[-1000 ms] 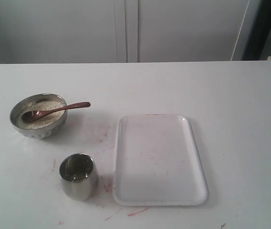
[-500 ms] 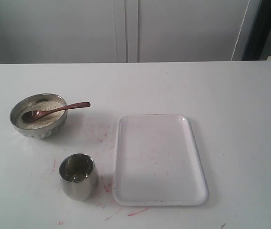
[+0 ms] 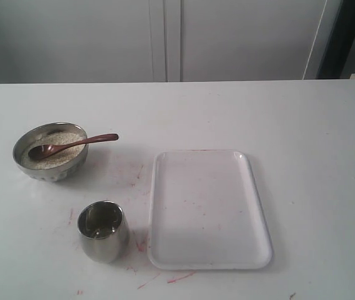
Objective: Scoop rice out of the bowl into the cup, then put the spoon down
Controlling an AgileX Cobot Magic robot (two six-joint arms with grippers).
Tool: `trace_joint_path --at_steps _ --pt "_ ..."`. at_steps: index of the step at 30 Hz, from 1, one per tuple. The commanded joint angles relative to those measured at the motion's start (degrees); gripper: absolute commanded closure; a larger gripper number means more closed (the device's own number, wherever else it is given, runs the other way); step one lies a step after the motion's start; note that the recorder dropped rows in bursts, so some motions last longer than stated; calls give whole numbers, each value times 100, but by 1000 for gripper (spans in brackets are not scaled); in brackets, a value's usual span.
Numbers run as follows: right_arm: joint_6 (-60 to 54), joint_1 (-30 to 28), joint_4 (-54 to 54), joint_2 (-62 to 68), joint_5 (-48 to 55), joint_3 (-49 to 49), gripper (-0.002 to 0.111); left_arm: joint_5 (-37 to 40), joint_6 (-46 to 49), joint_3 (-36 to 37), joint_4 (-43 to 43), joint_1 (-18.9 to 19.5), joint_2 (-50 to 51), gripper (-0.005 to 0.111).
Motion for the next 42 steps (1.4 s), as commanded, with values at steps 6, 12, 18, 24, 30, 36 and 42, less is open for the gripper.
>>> trace_joint_path --at_steps 6,12,18,24,30,36,42 --pt "-1115 632 98 873 344 -47 108 11 9 29 -62 -31 -17 92" --pt "-1070 988 73 1464 353 -47 108 11 9 29 -62 -31 -17 92" --pt "-1051 1221 62 2113 160 -47 108 11 9 29 -62 -31 -17 92" --pt "-1073 1469 -428 2574 -189 -47 108 11 9 29 -62 -31 -17 92" --pt "-1683 1778 -1241 2913 -151 -47 108 11 9 29 -62 -31 -17 92" --pt "-2142 1941 -1214 3112 -446 -47 108 11 9 29 -62 -31 -17 92" --pt "-2169 1941 -1293 3282 -692 -25 108 11 9 29 -62 -31 -17 92"
